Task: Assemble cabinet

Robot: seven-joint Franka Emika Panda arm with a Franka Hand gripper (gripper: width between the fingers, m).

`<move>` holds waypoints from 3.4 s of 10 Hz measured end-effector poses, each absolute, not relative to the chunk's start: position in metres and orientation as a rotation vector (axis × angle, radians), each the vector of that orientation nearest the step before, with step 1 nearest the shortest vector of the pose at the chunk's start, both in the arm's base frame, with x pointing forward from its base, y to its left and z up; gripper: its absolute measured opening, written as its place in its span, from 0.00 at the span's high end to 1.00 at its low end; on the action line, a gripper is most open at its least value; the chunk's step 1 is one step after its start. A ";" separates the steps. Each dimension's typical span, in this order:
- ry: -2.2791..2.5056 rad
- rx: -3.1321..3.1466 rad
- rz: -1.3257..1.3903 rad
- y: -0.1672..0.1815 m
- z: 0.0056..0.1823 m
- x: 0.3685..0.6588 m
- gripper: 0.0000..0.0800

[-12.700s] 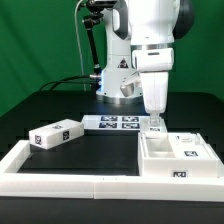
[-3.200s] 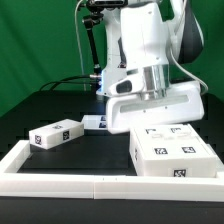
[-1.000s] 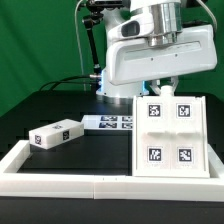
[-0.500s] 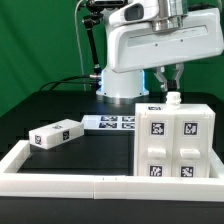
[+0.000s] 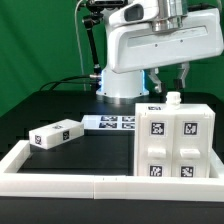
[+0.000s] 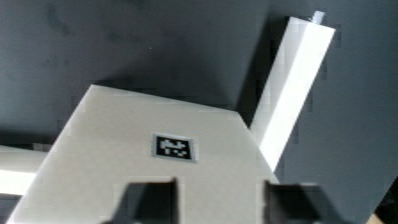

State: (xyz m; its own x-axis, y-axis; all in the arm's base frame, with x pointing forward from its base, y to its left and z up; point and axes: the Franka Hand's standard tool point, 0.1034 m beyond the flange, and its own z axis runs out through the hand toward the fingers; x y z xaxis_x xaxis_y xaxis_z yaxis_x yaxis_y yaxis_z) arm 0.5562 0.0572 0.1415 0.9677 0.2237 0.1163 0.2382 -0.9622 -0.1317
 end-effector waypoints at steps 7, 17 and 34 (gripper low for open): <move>-0.251 -3.047 -0.004 -0.077 0.101 0.438 0.00; 0.755 -2.982 0.078 -0.127 0.081 0.418 0.00; 0.735 -3.030 0.015 -0.167 0.009 0.406 0.00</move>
Offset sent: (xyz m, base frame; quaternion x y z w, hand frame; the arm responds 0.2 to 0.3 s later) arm -0.0775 -0.0661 -0.0184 -0.0219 -0.0456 0.0767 0.9958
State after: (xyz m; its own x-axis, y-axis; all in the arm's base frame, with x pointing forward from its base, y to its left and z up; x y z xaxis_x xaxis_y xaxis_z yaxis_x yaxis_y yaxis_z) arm 0.4061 -0.1674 0.0090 0.8888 -0.4581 -0.0148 -0.4584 -0.8885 -0.0211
